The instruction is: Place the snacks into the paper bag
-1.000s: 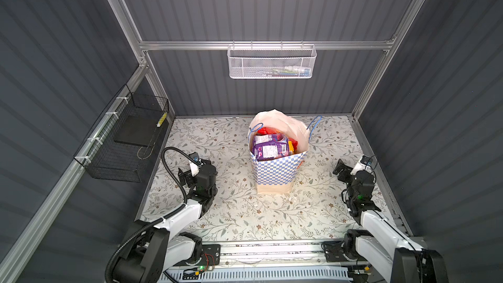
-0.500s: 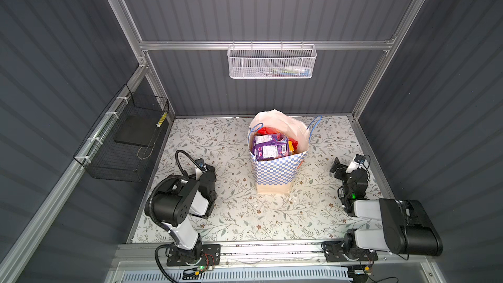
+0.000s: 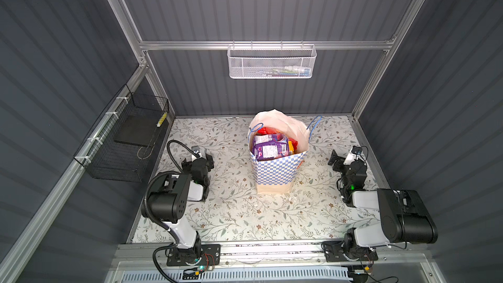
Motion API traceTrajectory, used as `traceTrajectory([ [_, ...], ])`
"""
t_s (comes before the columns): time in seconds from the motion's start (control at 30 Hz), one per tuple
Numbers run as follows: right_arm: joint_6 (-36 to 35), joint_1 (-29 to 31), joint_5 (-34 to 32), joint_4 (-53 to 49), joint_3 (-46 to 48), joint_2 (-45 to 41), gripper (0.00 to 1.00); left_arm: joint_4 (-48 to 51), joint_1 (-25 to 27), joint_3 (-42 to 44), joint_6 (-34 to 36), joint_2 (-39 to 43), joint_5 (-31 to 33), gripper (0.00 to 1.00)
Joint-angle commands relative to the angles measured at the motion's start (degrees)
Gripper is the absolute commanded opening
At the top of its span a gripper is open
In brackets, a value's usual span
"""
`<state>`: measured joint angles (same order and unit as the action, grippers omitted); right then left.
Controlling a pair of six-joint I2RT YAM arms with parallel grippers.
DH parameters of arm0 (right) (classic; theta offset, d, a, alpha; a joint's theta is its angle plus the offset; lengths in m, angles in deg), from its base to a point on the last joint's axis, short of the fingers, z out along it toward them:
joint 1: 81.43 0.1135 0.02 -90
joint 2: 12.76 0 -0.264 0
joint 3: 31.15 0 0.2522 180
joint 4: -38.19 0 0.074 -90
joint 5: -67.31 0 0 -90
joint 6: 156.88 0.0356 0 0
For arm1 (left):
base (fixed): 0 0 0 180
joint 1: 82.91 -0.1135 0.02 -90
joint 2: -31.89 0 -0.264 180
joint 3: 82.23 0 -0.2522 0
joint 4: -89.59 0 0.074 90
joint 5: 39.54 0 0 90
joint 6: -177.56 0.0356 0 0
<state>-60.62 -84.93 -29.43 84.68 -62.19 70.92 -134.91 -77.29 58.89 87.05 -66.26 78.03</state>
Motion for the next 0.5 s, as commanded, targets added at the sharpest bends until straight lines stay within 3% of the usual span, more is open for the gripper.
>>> traceTrajectory([
  [0.0, -1.84, -0.33, 4.2, -4.56, -1.53, 0.13, 0.99, 1.68, 0.15, -0.19, -1.3, -0.51, -3.54, 1.0],
  [0.47, -2.08, -0.27, 4.31, -3.38, -0.81, -0.21, 0.99, 4.64, 0.08, -1.25, -1.27, -0.24, -5.65, 1.0],
])
